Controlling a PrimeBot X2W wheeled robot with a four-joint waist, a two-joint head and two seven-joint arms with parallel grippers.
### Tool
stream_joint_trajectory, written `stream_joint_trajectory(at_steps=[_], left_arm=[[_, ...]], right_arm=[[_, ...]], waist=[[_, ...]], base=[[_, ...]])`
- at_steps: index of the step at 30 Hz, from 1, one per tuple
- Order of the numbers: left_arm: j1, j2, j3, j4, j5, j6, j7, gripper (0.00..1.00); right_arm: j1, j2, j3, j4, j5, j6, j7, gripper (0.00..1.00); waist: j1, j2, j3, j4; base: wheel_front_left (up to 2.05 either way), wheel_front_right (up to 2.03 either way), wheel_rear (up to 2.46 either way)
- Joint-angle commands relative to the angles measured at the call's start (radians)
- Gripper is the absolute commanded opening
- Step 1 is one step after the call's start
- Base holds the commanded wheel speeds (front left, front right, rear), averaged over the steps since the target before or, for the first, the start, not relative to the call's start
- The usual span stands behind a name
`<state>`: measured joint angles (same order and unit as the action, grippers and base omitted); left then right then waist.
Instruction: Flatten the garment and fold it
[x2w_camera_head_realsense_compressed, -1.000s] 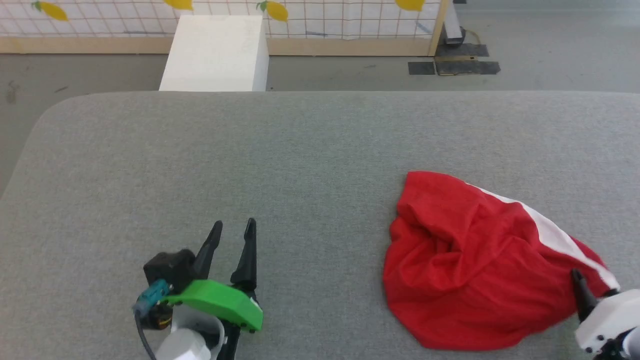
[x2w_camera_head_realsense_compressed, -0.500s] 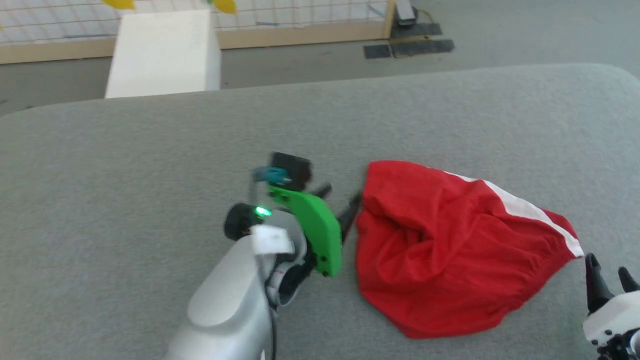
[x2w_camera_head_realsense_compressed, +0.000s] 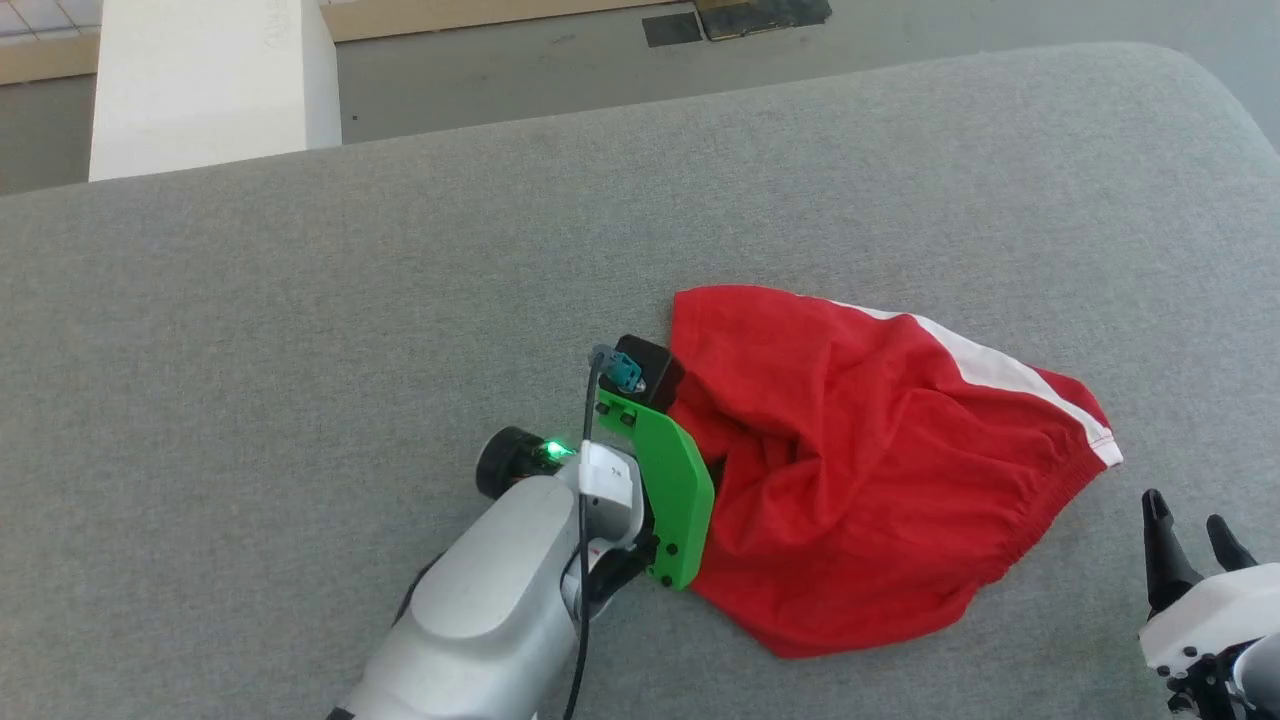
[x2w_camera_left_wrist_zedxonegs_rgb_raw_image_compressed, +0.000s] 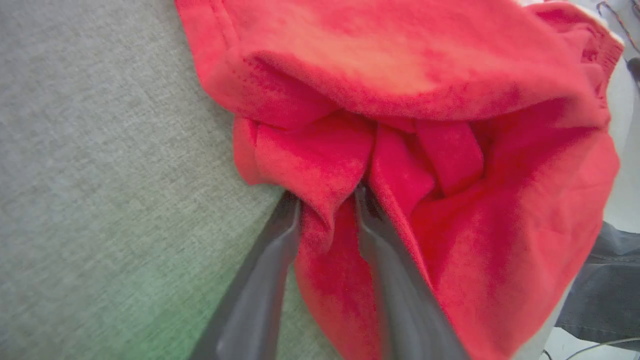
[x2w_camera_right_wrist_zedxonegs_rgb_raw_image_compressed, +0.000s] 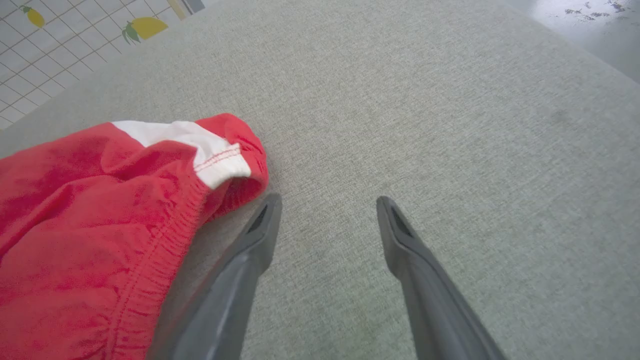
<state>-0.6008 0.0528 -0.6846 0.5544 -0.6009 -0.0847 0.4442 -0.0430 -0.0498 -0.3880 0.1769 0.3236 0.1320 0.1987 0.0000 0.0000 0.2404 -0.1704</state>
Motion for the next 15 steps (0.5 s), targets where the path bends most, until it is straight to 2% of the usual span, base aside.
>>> stream_joint_trajectory(at_steps=[1, 8, 11, 15], left_arm=[[0.005, -0.002, 0.006, -0.003, -0.024, -0.007, -0.025, 0.0], [0.011, -0.002, 0.131, -0.09, -0.138, 0.029, -0.202, 0.0], [0.041, 0.02, 0.201, -0.152, -0.165, 0.058, -0.267, 0.0], [0.126, 0.075, 0.281, -0.248, -0.188, 0.119, -0.314, 0.0]], right_arm=[[-0.018, -0.001, 0.005, 0.0, -0.005, -0.001, -0.009, 1.0], [-0.016, 0.0, 0.013, -0.004, -0.025, -0.001, 0.004, 1.0], [-0.01, 0.0, 0.021, -0.002, -0.03, -0.001, 0.011, 1.0], [0.005, 0.0, 0.038, 0.003, -0.029, -0.001, 0.02, 1.0]], waist=[[0.0, 0.0, -0.01, 0.018], [0.0, 0.0, -0.064, 0.105], [0.0, 0.0, -0.099, 0.157], [0.0, 0.0, -0.142, 0.229]], base=[[0.0, 0.0, 0.0], [0.0, 0.0, 0.0], [0.0, 0.0, 0.0], [0.0, 0.0, 0.0]])
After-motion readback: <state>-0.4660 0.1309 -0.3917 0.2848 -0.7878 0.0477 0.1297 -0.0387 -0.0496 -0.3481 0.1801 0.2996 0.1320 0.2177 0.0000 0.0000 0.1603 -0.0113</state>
